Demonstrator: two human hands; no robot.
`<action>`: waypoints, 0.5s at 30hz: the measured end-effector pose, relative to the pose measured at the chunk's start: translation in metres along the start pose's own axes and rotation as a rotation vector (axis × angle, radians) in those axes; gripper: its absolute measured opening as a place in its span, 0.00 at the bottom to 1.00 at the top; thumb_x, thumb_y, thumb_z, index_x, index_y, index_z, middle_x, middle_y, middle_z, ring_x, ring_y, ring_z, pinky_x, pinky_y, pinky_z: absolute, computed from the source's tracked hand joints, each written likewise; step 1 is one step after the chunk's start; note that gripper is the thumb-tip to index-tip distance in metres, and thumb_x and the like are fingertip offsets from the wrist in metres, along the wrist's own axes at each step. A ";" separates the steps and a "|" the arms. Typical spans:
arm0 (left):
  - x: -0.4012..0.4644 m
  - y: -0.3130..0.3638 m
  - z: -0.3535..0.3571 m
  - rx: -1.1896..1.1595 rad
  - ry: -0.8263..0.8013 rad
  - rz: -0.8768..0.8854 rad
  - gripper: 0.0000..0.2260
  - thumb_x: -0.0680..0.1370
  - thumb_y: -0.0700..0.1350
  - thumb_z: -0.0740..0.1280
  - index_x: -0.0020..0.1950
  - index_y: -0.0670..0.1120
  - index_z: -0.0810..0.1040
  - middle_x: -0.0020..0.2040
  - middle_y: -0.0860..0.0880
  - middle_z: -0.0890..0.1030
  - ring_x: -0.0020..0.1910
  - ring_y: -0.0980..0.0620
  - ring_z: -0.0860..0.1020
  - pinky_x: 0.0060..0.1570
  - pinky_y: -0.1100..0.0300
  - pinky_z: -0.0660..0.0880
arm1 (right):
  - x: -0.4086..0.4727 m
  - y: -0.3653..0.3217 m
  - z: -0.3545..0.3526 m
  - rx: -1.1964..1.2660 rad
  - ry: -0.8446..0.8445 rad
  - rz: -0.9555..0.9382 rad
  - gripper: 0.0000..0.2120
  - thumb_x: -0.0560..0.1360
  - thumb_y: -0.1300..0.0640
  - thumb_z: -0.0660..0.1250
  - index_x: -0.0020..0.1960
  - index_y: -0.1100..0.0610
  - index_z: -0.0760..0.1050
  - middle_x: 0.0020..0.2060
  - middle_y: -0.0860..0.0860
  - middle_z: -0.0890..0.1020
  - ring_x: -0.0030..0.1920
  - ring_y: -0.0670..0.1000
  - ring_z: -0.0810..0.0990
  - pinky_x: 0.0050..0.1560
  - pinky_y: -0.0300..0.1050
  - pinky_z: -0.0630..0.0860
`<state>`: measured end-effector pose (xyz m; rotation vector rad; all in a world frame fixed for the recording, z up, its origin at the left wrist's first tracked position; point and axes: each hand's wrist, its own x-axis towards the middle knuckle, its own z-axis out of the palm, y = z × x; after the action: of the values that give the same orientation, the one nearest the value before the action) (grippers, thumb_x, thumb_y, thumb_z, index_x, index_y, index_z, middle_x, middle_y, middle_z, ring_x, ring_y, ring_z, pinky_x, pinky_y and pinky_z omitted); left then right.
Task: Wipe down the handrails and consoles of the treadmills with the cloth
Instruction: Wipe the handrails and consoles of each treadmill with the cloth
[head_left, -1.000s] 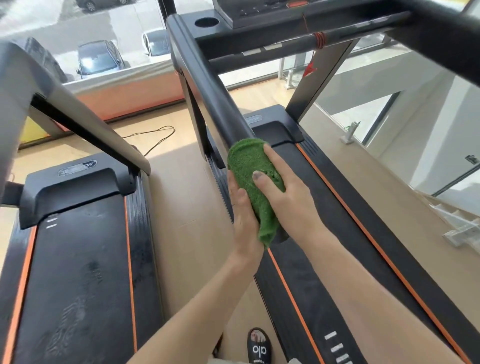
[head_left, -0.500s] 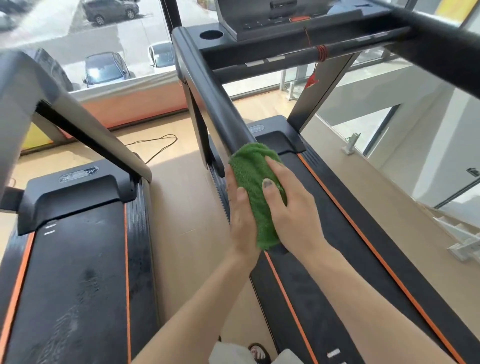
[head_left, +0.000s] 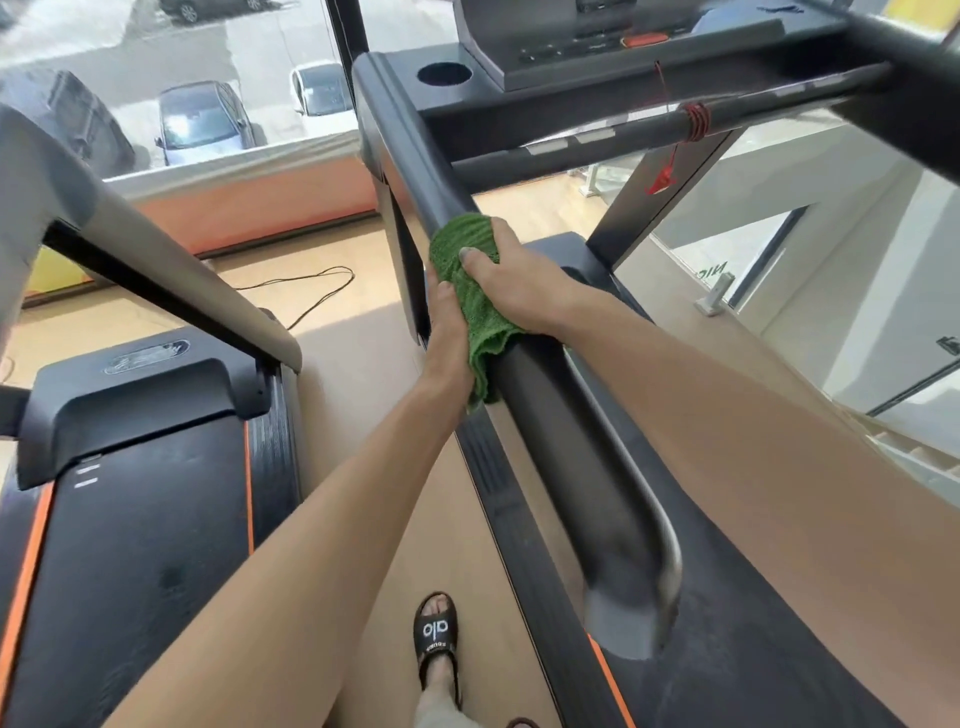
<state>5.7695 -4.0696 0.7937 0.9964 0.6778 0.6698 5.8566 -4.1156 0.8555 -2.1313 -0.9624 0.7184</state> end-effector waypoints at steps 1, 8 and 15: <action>0.009 0.003 0.000 0.003 0.009 -0.016 0.23 0.87 0.55 0.49 0.80 0.49 0.63 0.68 0.40 0.78 0.60 0.46 0.81 0.40 0.63 0.80 | 0.011 -0.004 0.000 -0.006 0.008 -0.001 0.33 0.80 0.39 0.54 0.80 0.51 0.52 0.68 0.60 0.76 0.65 0.61 0.76 0.68 0.59 0.70; 0.034 0.031 -0.005 0.141 -0.005 -0.050 0.25 0.87 0.56 0.47 0.77 0.44 0.67 0.66 0.39 0.78 0.51 0.52 0.81 0.36 0.68 0.79 | 0.046 -0.029 0.002 -0.137 0.080 -0.005 0.32 0.82 0.42 0.54 0.82 0.50 0.49 0.70 0.60 0.74 0.67 0.61 0.74 0.69 0.57 0.69; -0.056 -0.016 -0.010 0.077 -0.112 -0.140 0.33 0.79 0.71 0.51 0.78 0.53 0.67 0.72 0.47 0.76 0.63 0.58 0.79 0.57 0.61 0.79 | -0.073 -0.011 0.008 -0.445 0.071 -0.069 0.33 0.82 0.43 0.54 0.82 0.46 0.43 0.75 0.57 0.61 0.67 0.62 0.71 0.62 0.57 0.72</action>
<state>5.7305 -4.1135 0.7871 1.0391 0.6723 0.4648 5.8044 -4.1653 0.8737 -2.4673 -1.2397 0.4159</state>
